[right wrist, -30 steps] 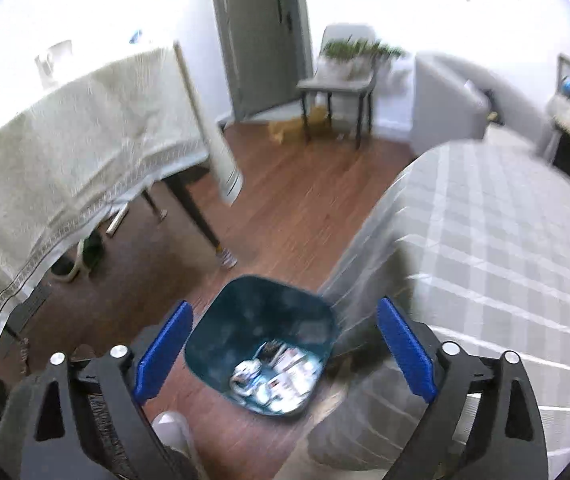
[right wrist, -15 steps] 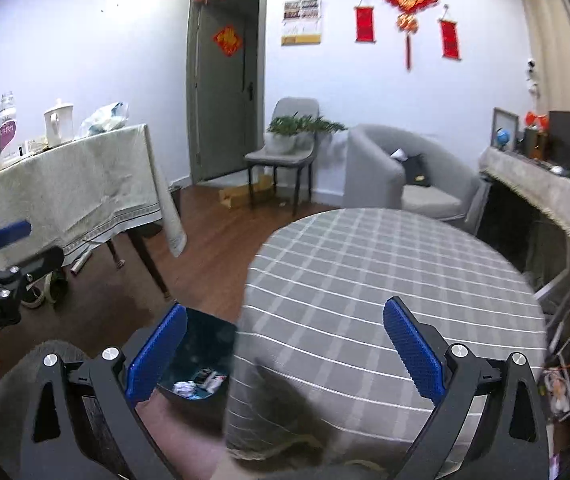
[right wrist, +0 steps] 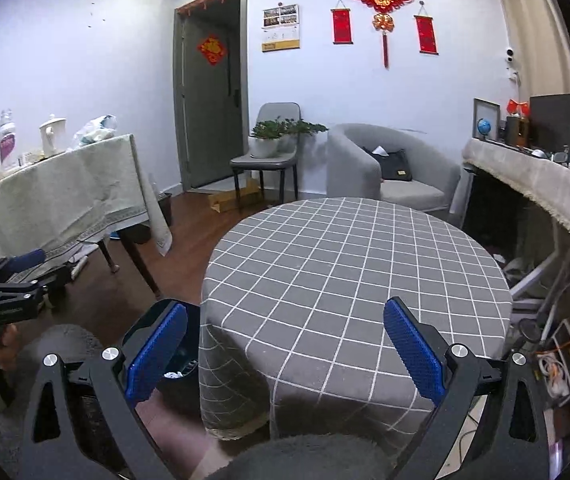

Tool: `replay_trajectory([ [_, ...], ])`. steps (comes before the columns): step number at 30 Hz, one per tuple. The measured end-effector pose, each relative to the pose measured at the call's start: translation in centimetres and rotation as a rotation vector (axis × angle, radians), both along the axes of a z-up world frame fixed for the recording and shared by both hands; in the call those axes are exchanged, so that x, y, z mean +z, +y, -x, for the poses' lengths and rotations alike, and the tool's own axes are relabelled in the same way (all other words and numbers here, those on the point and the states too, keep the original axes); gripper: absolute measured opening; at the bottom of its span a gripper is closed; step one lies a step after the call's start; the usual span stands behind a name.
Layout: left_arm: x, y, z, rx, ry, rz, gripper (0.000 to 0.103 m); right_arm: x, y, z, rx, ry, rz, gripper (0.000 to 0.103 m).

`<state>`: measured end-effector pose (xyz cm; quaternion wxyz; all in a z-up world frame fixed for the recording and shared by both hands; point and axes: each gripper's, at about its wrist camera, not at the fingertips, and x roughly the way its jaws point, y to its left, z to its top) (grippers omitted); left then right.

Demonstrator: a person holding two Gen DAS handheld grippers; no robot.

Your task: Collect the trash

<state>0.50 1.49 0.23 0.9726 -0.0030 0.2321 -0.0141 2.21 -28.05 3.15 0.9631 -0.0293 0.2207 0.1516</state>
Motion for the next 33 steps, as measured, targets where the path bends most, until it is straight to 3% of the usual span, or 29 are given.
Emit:
replay_trajectory([
  [4, -0.1, 0.0, -0.1, 0.006, 0.004, -0.008, 0.1, 0.0, -0.4, 0.1, 0.011, 0.002, -0.006, 0.1],
  [11, -0.2, 0.8, 0.1, 0.026, 0.003, 0.043, 0.1, 0.0, -0.7, 0.3, 0.009, -0.001, -0.022, 0.1],
  [33, -0.3, 0.8, 0.2, 0.023, 0.006, 0.036, 0.1, 0.0, -1.1, 0.0, 0.005, 0.012, -0.043, 0.1],
])
